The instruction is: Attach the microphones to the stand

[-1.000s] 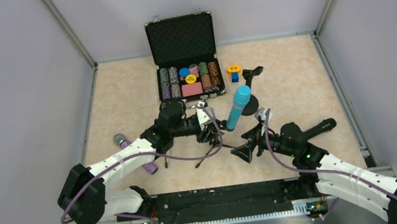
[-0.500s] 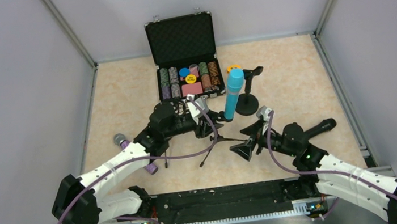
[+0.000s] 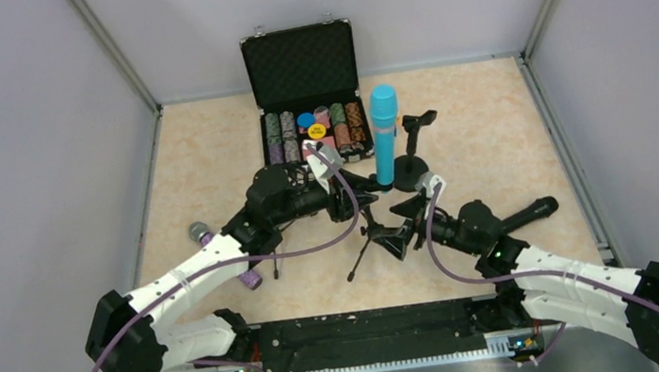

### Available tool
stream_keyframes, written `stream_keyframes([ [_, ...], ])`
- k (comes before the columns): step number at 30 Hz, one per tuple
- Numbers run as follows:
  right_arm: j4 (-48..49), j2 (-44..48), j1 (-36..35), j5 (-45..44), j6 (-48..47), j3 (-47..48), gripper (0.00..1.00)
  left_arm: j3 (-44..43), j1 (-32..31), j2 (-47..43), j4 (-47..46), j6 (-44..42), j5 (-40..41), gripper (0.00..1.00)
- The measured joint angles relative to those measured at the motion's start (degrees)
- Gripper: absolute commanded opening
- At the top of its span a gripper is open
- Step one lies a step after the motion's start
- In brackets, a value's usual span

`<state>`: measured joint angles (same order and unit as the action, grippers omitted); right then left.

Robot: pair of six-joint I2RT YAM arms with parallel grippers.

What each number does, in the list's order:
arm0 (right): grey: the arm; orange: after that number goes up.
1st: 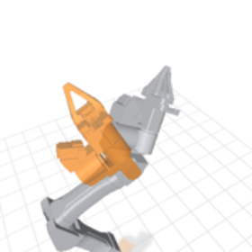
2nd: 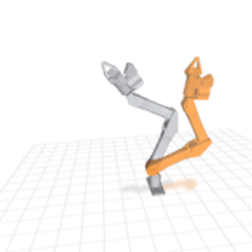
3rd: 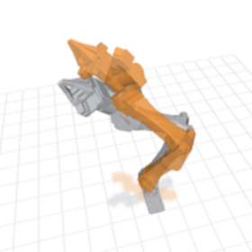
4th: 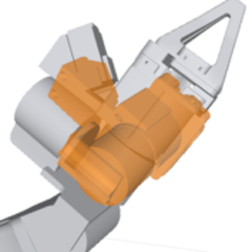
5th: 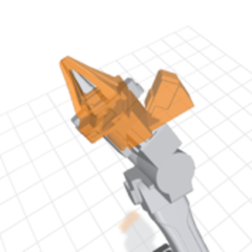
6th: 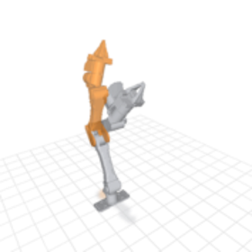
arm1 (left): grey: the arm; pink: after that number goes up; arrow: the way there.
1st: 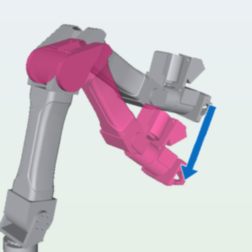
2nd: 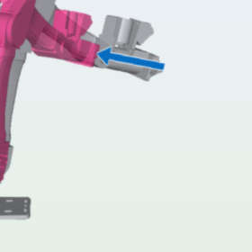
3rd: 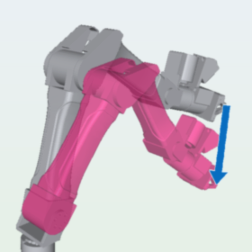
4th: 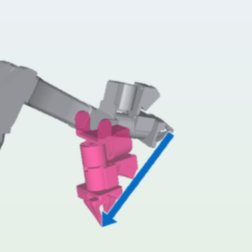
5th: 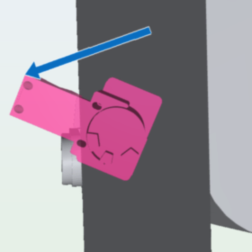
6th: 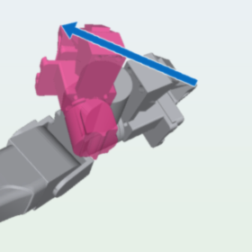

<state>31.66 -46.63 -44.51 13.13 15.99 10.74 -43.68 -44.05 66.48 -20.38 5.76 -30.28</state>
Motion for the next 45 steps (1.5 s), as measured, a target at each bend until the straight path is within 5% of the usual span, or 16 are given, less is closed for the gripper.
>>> stream_keyframes([
  [16, 8.7, -9.9, -4.3, -3.1, -2.1, 2.5, 0.67, -2.4, -4.3, 0.6, -0.8, 7.6, 5.0, 0.00],
  [24, 9.2, -11.1, -4.9, -4.8, -3.5, 2.5, 0.36, -2.5, -5.8, 0.6, -0.8, 9.2, 10.3, 0.00],
  [30, 9.6, -12.9, -6.1, -5.8, -4.7, 3.4, 0.00, -3.0, -7.3, 0.6, 1.1, 9.8, 16.1, 0.00],
  [45, 7.5, -14.7, -8.9, -15.5, -5.9, 6.3, 0.00, -6.0, -10.2, 0.5, 5.4, 12.4, 31.9, 0.00],
])
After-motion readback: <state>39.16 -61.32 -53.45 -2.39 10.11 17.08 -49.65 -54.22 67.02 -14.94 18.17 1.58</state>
